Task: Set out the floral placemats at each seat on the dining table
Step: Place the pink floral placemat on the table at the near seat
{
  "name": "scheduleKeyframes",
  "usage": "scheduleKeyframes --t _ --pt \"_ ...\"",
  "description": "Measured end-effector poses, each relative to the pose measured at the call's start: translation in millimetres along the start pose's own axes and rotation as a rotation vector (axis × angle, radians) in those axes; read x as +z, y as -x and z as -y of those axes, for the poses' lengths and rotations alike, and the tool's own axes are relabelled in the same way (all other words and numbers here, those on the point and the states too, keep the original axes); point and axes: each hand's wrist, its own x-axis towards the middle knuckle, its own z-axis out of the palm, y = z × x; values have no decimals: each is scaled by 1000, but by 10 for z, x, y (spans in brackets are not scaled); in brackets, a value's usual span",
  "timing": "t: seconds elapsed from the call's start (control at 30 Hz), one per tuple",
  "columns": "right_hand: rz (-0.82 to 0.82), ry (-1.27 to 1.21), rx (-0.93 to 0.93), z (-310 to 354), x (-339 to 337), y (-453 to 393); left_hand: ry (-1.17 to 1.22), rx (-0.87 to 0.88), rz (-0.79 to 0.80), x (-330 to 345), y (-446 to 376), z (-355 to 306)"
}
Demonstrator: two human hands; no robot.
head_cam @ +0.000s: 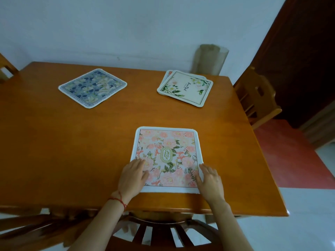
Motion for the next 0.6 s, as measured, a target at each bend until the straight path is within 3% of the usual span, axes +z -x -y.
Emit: scheduleKeyframes --t 0.37,0.6 --pt "-85 8 -201 -198 -277 542 -72 -15 -30 40 567 -646" --pt "-85 -18 -216 -333 -419 977 -83 -26 -35 -4 971 -885"
